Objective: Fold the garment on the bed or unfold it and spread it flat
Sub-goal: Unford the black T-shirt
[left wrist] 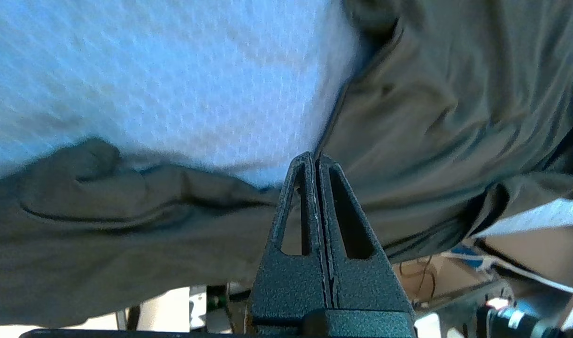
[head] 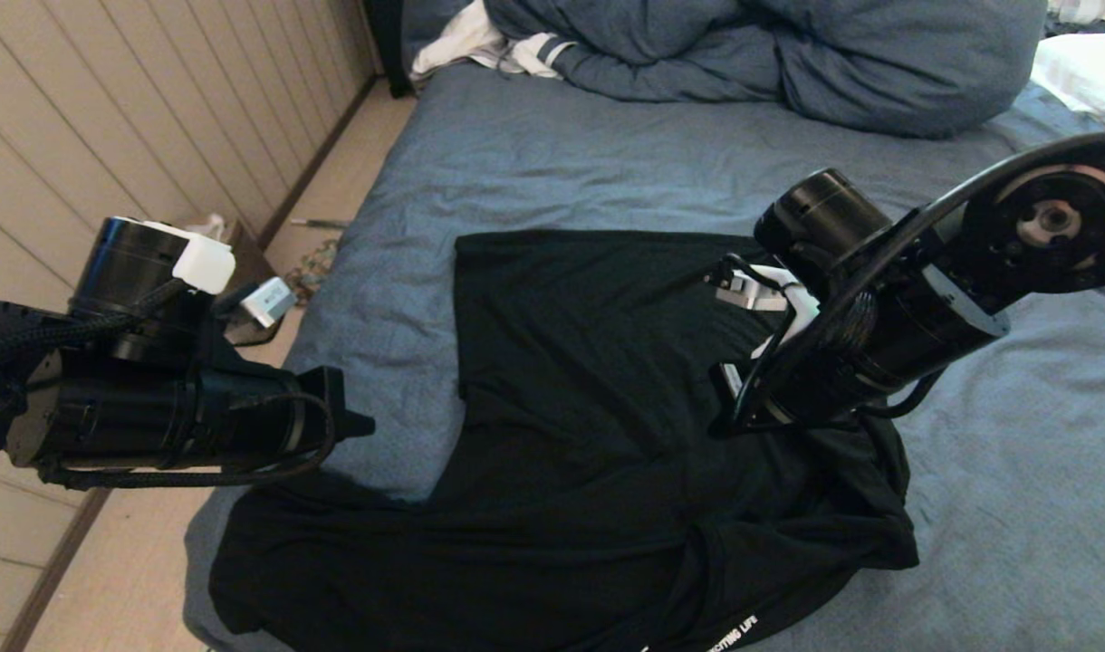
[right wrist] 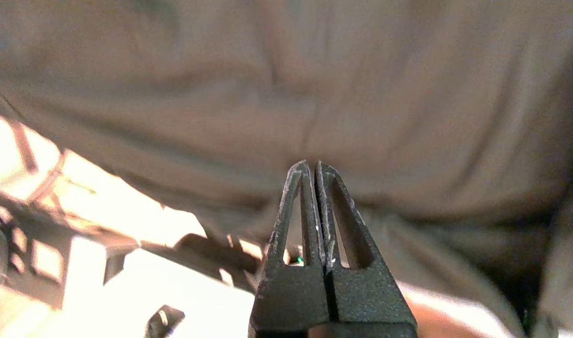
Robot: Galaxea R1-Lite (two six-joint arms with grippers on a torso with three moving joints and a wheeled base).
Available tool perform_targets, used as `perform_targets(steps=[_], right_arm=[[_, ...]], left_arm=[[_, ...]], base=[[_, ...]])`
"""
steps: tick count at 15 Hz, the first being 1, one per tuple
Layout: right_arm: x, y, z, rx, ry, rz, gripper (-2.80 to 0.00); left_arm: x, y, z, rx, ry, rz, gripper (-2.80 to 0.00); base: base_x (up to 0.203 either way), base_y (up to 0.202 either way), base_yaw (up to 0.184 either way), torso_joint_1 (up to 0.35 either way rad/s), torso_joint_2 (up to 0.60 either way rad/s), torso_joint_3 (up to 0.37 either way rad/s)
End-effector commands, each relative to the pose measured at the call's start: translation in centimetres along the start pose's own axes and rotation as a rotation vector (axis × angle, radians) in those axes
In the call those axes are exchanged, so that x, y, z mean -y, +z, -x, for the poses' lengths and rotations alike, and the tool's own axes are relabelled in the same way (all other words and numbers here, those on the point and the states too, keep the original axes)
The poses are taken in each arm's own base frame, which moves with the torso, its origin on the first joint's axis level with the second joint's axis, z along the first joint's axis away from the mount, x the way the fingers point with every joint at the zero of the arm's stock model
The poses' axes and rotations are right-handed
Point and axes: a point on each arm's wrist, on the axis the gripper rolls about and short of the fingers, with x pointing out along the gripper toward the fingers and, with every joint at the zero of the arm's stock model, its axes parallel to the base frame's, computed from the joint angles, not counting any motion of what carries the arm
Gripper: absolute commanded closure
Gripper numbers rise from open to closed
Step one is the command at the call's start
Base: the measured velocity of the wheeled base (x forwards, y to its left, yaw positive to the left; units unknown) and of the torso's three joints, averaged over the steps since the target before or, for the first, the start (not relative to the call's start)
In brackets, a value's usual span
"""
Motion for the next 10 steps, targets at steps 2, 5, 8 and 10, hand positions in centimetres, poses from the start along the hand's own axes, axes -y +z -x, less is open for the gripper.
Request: perform_targets(steps=[2,5,8,10], right_arm=[[-0.6,-1.9,-0.9,-0.112,-0.037,0.047,0.0],[-1.1,-3.1,-2.1,-0.166,-0.073,0.09,0.0],[-2.2,-3.9,-2.3,-0.151,-0.15,0.148,-2.8],[-3.1,-4.6,-2.9,-0.174,-0.159,0.186,-2.8]], left_arm=[[-0.5,-0.7,-0.7,-0.008,-0.001,0.006,0.0],[-0.7,-1.0,-0.8,0.006,-0.008,0.013,0.0],[-0.8,-1.2,-0.7,0.003,-0.006,0.023,0.0],[-0.8,-1.3,-0.6,0.005,-0.008,0.025,0.0]], base=[[0.0,0.0,0.0,0.0,0.0,0.0],[0.0,0.0,0.0,0.0,0.0,0.0],[0.0,0.0,0.0,0.0,0.0,0.0],[0.0,0.0,0.0,0.0,0.0,0.0]])
